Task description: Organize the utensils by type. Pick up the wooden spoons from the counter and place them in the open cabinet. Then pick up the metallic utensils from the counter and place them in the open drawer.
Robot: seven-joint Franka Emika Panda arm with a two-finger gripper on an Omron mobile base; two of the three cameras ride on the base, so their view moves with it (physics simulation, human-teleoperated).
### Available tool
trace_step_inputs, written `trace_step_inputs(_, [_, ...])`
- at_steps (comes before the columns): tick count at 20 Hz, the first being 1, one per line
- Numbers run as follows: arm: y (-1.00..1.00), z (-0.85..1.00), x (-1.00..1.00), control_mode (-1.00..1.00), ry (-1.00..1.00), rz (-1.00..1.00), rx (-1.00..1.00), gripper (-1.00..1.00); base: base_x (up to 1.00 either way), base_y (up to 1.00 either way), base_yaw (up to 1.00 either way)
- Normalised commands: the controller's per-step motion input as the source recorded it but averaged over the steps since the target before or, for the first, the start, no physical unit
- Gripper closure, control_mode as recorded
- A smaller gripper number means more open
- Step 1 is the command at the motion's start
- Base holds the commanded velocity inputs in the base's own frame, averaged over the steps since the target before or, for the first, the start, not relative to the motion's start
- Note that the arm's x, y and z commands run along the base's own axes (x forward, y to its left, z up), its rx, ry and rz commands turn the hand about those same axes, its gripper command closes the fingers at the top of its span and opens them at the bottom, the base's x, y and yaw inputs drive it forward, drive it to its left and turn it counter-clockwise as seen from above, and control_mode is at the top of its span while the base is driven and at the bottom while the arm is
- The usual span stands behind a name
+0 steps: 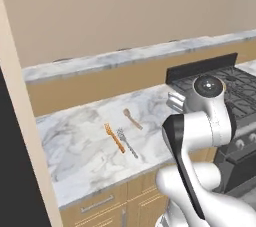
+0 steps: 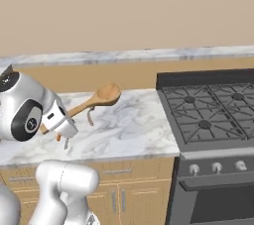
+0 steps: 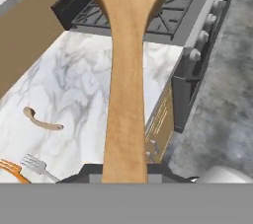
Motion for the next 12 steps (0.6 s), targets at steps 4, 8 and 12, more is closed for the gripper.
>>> trace_step_inputs(4, [0.00,0.00,0.00,1.00,0.00,0.00,0.00,1.00,-0.12,-0.31,-0.50])
trace_step_inputs(8, [0.00,0.00,0.00,1.00,0.00,0.00,0.00,1.00,-0.10,-0.31,-0.49])
trace_step_inputs(12, [0.00,0.00,0.00,1.00,0.00,0.00,0.00,1.00,-0.02,-0.24,-0.46])
